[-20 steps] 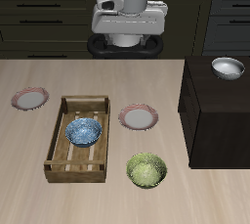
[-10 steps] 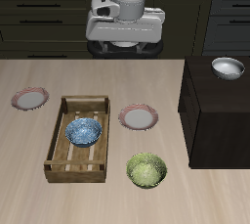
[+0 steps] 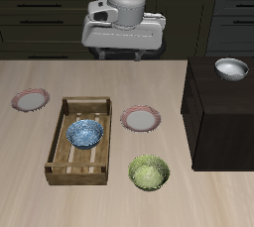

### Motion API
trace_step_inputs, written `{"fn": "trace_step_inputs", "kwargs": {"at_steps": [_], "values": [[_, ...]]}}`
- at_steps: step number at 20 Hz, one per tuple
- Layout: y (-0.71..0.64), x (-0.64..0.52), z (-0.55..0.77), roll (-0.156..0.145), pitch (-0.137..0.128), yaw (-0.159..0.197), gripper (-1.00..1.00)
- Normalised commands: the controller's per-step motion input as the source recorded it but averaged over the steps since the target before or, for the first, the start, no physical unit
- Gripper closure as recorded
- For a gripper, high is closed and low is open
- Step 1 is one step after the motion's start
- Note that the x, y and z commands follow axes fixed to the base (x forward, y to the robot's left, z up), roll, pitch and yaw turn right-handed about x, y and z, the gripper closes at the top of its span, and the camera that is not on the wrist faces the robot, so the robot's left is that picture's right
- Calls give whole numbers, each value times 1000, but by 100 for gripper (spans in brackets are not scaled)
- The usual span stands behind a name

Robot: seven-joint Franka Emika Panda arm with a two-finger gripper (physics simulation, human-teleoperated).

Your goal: Stack the green bowl on the blue bowl

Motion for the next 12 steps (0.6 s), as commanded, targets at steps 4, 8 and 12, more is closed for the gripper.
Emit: {"fn": "trace_step_inputs", "kwargs": {"at_steps": [4,8,12], "values": [[-61,266,54,-27,-56,40,-100],[32,354,-10,-8,-16,26,-100],[113,294,25,37,13,30,-100]]}}
